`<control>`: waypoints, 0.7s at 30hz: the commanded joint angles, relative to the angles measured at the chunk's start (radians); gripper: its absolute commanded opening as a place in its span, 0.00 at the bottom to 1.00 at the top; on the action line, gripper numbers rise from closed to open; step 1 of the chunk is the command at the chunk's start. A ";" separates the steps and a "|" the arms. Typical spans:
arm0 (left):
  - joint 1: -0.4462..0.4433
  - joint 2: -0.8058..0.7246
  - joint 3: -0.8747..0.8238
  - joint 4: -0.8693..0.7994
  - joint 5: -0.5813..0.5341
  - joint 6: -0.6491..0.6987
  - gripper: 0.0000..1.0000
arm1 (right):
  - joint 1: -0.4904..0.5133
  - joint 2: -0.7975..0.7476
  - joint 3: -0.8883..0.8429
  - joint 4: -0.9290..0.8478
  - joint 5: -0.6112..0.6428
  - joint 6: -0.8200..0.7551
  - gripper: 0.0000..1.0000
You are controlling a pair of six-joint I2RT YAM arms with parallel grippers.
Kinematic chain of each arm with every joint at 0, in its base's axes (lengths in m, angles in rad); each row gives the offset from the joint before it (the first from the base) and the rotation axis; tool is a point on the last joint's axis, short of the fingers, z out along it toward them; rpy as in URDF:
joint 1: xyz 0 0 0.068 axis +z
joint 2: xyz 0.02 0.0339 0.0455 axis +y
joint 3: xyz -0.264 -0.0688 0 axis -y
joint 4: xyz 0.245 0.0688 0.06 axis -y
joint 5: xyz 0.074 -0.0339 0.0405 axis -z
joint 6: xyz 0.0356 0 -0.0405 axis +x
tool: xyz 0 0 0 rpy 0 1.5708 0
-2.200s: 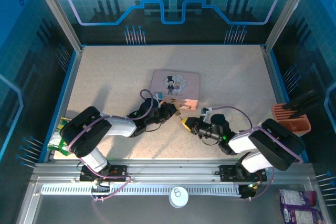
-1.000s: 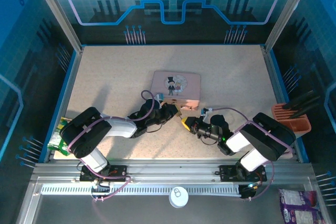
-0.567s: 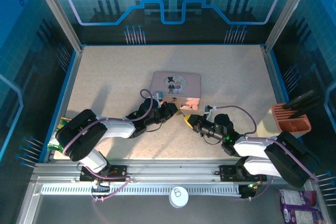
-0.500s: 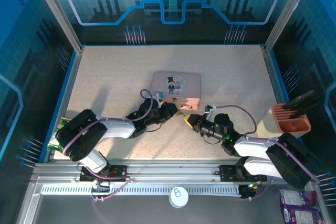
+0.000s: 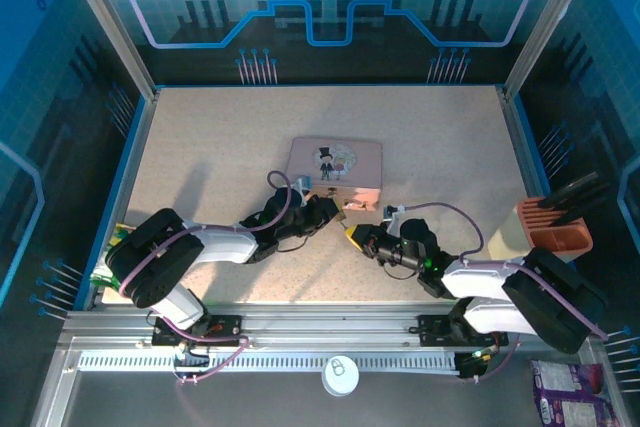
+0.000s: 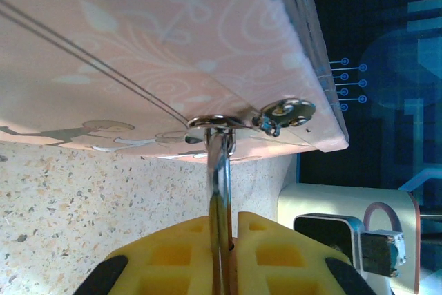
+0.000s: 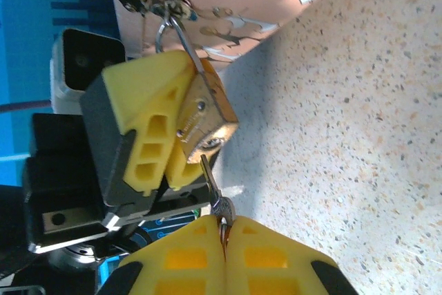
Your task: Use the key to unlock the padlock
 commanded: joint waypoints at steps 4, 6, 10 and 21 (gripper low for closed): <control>-0.011 -0.053 0.038 0.079 0.021 0.009 0.00 | 0.013 0.044 -0.003 0.088 0.035 0.010 0.00; -0.015 -0.056 0.037 0.076 0.020 0.009 0.00 | 0.012 0.052 0.002 0.100 0.035 0.012 0.00; -0.014 -0.069 0.033 0.061 0.012 0.014 0.00 | 0.009 0.049 0.010 0.083 0.039 -0.001 0.00; -0.016 -0.077 0.031 0.038 0.002 0.026 0.00 | -0.016 -0.066 0.015 -0.048 0.051 -0.037 0.00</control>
